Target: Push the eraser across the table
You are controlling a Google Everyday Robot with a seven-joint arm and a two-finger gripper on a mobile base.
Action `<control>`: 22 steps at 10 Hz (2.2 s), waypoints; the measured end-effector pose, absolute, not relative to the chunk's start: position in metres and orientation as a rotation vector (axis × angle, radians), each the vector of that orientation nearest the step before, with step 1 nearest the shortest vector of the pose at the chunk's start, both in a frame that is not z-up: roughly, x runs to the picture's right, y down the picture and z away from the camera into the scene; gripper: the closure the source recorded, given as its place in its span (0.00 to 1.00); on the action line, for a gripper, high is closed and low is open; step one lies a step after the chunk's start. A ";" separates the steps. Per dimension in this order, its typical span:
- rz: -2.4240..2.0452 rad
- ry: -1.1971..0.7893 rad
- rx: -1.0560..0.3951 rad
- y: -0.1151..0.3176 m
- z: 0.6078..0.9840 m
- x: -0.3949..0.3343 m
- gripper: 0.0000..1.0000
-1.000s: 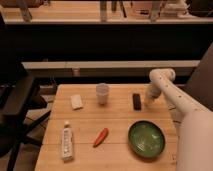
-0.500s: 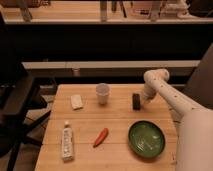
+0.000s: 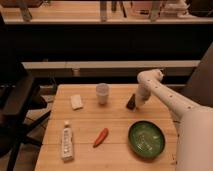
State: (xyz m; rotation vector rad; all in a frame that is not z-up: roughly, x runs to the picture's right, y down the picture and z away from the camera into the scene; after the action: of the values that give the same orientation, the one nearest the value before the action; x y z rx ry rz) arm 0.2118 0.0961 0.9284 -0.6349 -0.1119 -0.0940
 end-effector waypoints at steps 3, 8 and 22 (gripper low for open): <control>-0.134 -0.125 -0.645 0.099 0.925 0.195 1.00; -0.179 -0.155 -0.665 0.110 0.917 0.182 1.00; -0.205 -0.205 -0.671 0.124 0.908 0.179 1.00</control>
State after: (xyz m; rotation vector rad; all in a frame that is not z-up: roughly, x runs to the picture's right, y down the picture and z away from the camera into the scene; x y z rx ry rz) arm 0.1791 0.1241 0.9077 -0.6710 -0.2049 -0.2055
